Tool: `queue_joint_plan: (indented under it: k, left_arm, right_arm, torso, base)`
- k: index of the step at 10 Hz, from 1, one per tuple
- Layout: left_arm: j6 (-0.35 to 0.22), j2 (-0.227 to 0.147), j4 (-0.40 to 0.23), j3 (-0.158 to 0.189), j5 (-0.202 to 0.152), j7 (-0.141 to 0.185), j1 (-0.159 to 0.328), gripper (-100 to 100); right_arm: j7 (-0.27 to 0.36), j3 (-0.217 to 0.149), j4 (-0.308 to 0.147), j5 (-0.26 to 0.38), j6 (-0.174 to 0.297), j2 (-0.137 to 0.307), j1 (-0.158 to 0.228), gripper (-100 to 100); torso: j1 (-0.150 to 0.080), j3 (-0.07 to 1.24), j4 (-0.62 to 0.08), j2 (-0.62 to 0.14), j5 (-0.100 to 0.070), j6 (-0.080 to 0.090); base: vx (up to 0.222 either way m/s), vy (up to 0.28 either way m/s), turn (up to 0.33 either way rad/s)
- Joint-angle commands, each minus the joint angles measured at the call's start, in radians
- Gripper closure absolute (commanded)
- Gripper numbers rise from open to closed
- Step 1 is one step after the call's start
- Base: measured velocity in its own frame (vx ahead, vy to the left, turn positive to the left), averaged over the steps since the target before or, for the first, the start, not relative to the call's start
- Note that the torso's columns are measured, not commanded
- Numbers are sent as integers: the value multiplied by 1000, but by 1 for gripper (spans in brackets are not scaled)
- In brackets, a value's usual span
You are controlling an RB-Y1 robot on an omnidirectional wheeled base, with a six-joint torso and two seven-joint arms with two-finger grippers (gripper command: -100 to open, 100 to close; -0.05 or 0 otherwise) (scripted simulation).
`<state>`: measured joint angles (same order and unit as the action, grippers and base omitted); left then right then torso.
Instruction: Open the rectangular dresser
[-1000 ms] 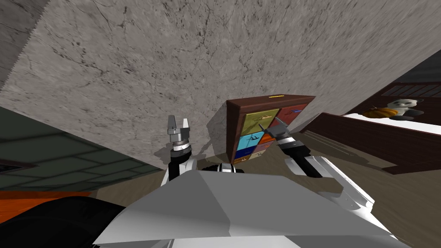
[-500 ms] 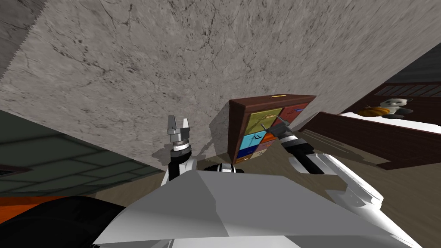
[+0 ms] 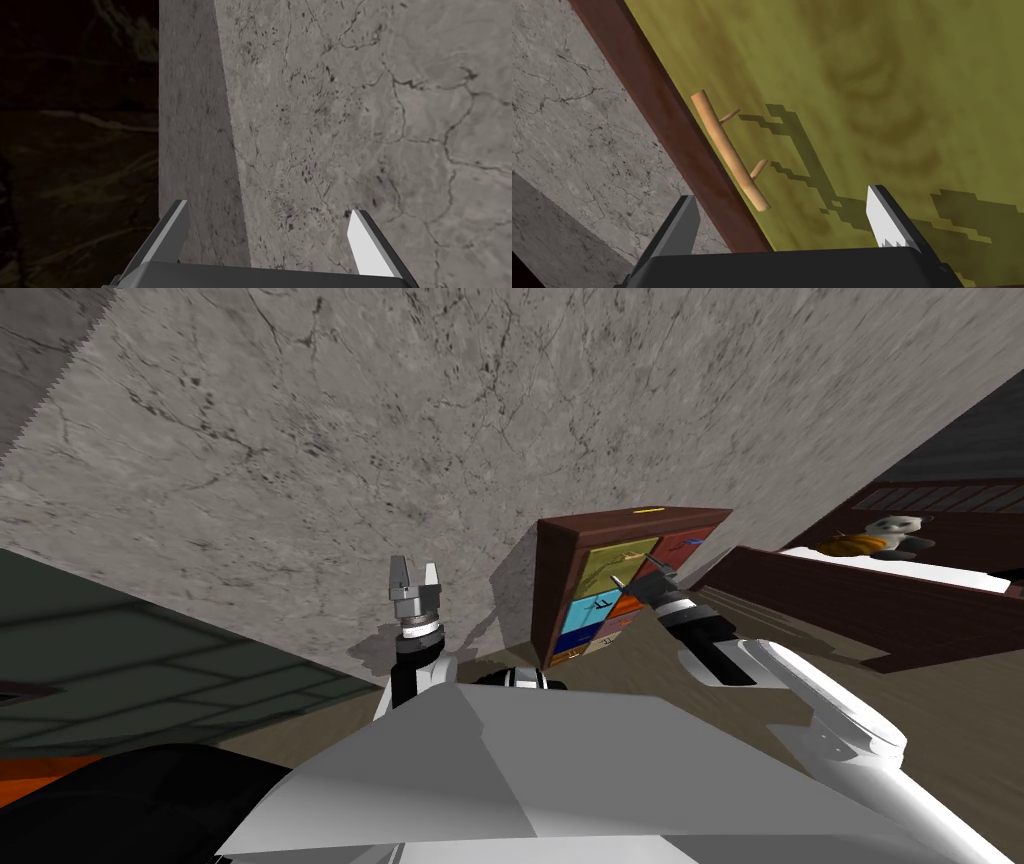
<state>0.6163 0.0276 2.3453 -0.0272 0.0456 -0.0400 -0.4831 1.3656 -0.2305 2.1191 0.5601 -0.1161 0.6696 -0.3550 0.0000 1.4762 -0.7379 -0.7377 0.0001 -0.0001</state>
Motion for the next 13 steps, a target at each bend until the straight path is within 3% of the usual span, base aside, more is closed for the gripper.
queue_joint_plan:
  k: [1, 3, 10, 11, 12, 13]
  left_arm:
    - [0, 0, 0, 0, 0, 0, 0, 0]
    - [0, 0, 0, 0, 0, 0, 0, 0]
    - [0, 0, 0, 0, 0, 0, 0, 0]
    - [0, 0, 0, 0, 0, 0, 0, 0]
    - [0, 0, 0, 0, 0, 0, 0, 0]
    - [0, 0, 0, 0, 0, 0, 0, 0]
  right_arm:
    - [50, -13, -10, 21, 9, 29, 2, -100]
    - [55, -14, -11, 24, 11, 35, 3, -100]
    - [52, -60, -133, 25, 157, 84, 96, -100]
    - [51, -58, -120, 24, 138, 81, 84, -100]
    - [53, -51, -109, 25, 128, 74, 77, 100]
    - [54, -46, -97, 25, 114, 69, 68, 100]
  torso:
    - [-1, 0, 0, 0, 0, 0]
    - [0, 0, 0, 0, 0, 0]
    - [1, 1, 0, 1, 0, 0]
    - [1, 1, 0, 2, 0, -1]
    - [1, 3, 1, 4, 0, 0]
    - [1, 4, 2, 7, 0, 1]
  base:
    - [-5, 74, -26]
    - [-3, 47, -16]
    - [-104, -17, 281]
    - [-59, -5, 66]
    - [33, 5, -284]
    - [94, 12, -264]
